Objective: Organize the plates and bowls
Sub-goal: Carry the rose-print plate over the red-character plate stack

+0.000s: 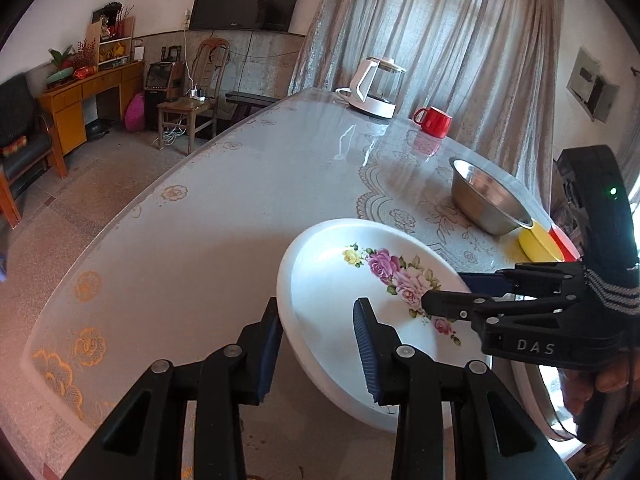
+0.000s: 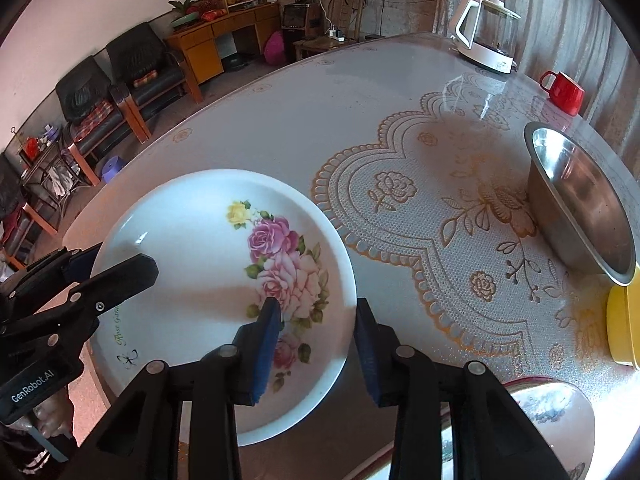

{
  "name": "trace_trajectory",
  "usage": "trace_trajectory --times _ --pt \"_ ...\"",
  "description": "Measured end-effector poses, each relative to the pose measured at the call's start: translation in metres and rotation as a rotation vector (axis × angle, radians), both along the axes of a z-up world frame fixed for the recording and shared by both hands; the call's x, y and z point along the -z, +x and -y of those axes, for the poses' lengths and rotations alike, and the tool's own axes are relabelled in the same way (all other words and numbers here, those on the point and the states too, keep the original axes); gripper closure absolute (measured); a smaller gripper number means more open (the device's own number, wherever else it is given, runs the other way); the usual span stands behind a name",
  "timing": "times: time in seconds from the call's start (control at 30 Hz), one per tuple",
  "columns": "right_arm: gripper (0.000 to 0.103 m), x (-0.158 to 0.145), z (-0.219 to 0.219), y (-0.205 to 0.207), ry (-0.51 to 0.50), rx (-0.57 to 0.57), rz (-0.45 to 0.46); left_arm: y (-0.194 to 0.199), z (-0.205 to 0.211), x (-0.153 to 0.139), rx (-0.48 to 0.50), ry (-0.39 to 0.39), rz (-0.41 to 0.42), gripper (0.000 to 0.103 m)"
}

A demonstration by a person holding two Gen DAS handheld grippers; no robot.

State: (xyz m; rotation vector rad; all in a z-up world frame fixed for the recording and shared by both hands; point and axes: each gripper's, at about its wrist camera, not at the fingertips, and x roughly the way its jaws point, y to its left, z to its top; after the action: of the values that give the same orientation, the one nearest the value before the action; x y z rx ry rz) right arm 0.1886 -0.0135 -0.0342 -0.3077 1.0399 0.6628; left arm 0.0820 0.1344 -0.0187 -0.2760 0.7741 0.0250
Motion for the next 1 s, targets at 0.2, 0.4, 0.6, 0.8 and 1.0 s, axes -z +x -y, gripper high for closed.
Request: trace_trajectory --times 0.2,0.4,0.6,0.8,1.0 --pt "0.064 0.002 -0.007 -0.002 -0.026 -0.067 0.005 -0.015 -0.010 0.006 0.004 0.045 0.017 0.067" --pt "0.062 0.005 -0.004 0.003 0.005 -0.059 -0.039 -0.023 0.005 0.014 0.055 -0.013 0.031 0.063" --pt "0.058 0.005 -0.003 0.001 0.016 -0.065 -0.042 -0.012 -0.002 0.014 -0.027 -0.048 0.011 0.077" --pt "0.060 0.004 -0.003 -0.002 0.002 -0.061 -0.031 -0.006 0.006 0.014 -0.105 0.002 -0.020 0.082" --pt "0.060 0.002 0.000 -0.003 0.007 -0.039 -0.027 -0.009 0.005 0.010 -0.121 0.003 -0.026 0.081"
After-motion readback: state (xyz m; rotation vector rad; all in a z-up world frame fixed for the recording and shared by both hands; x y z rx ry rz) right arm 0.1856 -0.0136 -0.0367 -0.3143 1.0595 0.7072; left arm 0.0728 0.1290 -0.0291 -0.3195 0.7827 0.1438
